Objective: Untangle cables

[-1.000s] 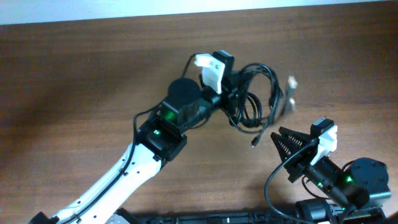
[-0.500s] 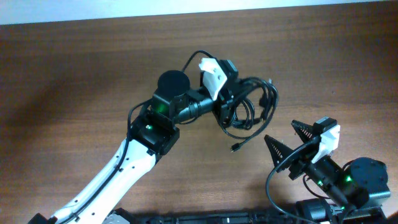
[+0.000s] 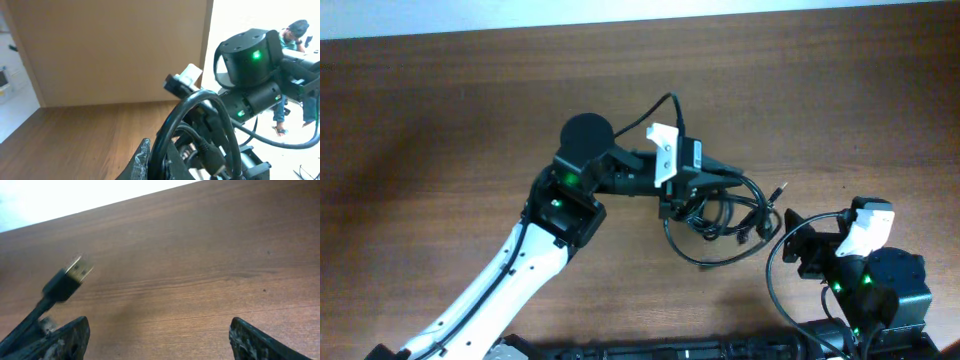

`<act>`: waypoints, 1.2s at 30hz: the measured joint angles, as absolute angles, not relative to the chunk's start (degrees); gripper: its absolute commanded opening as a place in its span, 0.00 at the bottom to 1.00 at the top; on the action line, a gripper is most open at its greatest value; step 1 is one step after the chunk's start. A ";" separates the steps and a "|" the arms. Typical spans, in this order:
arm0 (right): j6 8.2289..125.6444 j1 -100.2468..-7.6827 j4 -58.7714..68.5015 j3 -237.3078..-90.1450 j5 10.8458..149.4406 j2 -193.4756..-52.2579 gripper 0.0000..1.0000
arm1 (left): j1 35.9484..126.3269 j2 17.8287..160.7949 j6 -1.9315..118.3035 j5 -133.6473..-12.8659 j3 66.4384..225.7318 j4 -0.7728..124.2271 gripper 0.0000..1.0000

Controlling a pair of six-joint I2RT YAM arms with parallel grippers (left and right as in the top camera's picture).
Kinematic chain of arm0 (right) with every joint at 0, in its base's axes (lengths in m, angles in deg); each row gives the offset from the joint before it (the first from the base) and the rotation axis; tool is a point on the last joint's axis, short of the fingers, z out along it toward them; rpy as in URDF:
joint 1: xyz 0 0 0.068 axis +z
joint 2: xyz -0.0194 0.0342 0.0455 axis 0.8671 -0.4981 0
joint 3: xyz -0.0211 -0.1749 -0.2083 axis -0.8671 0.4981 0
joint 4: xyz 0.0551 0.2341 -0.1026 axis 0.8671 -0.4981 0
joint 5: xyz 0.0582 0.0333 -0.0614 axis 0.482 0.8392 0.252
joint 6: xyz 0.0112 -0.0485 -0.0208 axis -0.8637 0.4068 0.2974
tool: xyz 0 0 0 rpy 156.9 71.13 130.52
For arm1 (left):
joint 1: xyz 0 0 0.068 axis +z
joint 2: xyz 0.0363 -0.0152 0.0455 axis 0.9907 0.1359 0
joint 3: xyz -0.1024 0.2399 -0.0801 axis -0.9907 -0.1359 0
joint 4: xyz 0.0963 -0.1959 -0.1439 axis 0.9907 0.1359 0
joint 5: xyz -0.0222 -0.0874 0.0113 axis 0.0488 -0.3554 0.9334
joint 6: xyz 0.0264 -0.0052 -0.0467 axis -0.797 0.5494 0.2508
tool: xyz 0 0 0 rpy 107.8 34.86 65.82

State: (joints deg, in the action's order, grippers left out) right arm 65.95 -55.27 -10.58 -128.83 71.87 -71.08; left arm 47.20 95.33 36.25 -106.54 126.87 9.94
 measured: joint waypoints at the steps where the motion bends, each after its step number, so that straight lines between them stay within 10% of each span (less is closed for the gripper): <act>1: 65.76 -55.27 -10.56 -128.83 71.87 -71.08 0.91 | 48.30 95.33 36.23 -106.52 126.87 10.79 0.00; 19: 65.01 -55.27 16.29 -128.53 117.05 -71.08 0.95 | 52.47 95.33 36.30 -97.36 126.98 19.10 0.00; 36: 61.80 -55.27 6.47 -128.64 91.13 -90.57 0.99 | 42.94 95.33 39.99 -87.97 126.98 17.02 0.00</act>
State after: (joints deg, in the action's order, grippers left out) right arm 61.80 -55.27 6.47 -128.64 91.13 -90.57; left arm 42.94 95.33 39.99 -87.97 126.98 17.02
